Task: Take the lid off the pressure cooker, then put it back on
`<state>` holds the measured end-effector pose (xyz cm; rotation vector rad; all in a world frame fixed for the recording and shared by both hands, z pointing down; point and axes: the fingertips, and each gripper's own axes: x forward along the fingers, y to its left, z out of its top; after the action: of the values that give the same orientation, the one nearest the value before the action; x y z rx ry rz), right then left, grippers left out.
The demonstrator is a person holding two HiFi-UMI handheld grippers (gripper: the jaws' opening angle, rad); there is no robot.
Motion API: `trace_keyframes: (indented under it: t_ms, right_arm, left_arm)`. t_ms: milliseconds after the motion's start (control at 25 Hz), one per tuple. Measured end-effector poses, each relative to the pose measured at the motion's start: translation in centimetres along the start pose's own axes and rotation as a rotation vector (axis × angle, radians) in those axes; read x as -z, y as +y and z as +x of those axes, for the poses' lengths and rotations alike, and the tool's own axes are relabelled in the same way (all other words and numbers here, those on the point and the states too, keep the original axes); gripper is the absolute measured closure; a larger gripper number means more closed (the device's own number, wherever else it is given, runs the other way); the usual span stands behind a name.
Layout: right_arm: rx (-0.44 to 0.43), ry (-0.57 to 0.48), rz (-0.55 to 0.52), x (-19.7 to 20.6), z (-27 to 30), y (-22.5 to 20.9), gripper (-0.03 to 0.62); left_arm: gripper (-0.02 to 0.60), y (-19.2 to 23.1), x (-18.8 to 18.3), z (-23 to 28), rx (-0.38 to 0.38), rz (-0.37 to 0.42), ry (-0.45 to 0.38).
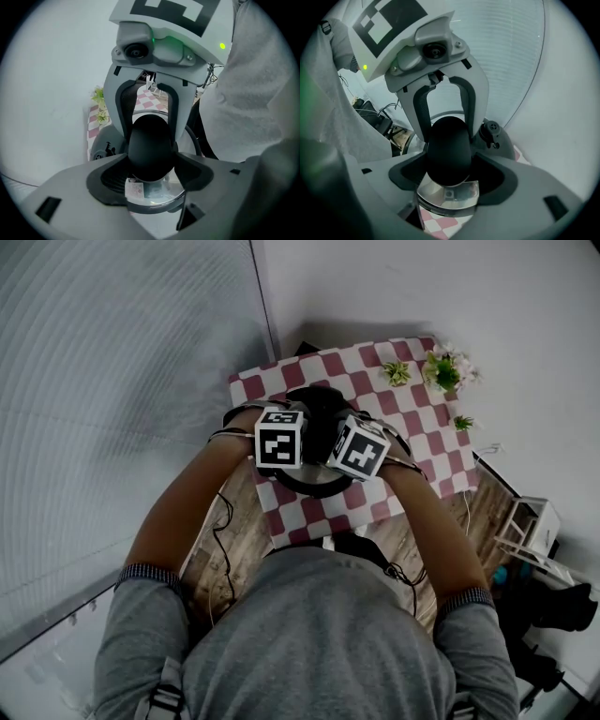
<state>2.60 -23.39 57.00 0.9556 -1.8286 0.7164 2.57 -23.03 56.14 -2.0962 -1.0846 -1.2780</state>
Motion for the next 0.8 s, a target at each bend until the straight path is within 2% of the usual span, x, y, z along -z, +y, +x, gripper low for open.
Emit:
trace_keyframes:
  t_ms: [240,320,800]
  right_arm:
    - [-0.005,0.048,-0.022,-0.20,-0.08,0.18,0.280]
    - [-0.010,0.058,-0.022,-0.35,-0.13,0.43,0.301]
    - [0.002,0.062,-0.024,-0.39,-0.62,0.63,0.304]
  left_arm:
    - [0.258,-0.07,-0.10,0.04,0.062,0.003,0.016]
    - [0.268,-0.02,-0.10,0.04,0.065,0.001,0.013]
    - [0.282,-0.11,-0.35,-0.35,0.052,0.018,0.016]
